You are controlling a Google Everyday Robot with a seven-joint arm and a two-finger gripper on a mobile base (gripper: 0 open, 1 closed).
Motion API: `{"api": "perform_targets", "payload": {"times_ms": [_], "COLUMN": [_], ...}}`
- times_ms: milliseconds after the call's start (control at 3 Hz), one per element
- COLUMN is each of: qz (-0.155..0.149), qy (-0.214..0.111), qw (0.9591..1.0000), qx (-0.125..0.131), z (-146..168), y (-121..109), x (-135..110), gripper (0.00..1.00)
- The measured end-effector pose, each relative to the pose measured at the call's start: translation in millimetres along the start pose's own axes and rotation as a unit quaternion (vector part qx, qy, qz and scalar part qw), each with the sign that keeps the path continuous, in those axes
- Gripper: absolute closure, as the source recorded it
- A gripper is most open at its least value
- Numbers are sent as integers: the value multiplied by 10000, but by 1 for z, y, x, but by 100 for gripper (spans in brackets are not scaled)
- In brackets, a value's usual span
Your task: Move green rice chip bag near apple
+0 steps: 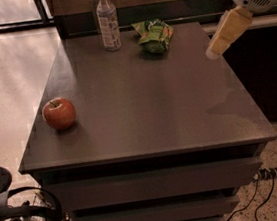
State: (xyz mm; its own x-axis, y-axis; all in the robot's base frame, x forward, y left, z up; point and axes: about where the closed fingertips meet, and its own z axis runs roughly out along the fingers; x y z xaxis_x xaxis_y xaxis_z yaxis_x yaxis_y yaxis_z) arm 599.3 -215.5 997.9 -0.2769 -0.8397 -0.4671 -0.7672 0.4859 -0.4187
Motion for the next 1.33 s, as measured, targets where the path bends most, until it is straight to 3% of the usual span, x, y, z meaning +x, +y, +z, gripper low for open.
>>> {"api": "perform_targets", "payload": {"times_ms": [333, 667, 1000, 1333], "qz": [246, 450, 664, 683], "qy": [-339, -618, -732, -711], "qw": [9989, 9966, 9944, 9945], "qx": [191, 318, 369, 345], "z": [19, 43, 74, 84], "y": [-23, -32, -32, -34], "x": [-16, -44, -69, -72], "gripper": [0, 0, 0, 0]}}
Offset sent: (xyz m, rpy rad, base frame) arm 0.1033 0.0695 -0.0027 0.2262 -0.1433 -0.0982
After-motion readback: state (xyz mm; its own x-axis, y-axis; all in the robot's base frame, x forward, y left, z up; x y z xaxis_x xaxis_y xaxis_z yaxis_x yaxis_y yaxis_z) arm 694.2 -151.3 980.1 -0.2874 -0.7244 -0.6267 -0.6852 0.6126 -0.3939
